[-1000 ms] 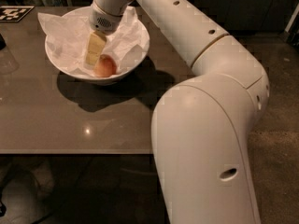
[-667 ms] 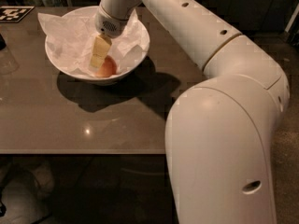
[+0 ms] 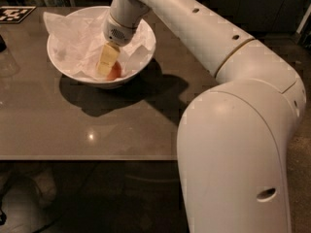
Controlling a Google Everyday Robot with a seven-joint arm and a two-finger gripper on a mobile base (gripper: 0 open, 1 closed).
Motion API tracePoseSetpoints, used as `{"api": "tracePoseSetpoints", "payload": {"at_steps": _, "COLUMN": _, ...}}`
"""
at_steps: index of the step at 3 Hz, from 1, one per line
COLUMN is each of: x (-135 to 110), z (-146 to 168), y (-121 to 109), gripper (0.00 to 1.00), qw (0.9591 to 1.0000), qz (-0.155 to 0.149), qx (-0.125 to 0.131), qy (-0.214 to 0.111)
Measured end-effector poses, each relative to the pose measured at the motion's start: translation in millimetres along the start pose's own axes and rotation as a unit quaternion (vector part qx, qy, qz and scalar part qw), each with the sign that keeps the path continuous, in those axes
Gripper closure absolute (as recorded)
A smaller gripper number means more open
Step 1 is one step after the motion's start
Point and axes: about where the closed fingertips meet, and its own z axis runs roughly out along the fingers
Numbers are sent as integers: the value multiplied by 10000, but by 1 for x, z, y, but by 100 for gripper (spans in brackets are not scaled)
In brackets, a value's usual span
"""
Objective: Pick apple from white bowl
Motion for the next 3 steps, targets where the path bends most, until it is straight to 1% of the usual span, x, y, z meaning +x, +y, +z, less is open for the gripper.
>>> {"api": "tracePoseSetpoints", "payload": {"at_steps": 2, "x": 2, "z": 19, "y": 5, "gripper": 0, "qw": 9994, "qz": 51, "qx": -325, "qy": -63}}
{"api": "tracePoseSetpoints", "payload": {"at_steps": 3, "x": 2, "z": 19, "y": 5, "gripper": 0, "qw": 9994, "qz": 51, "qx": -325, "qy": -63}}
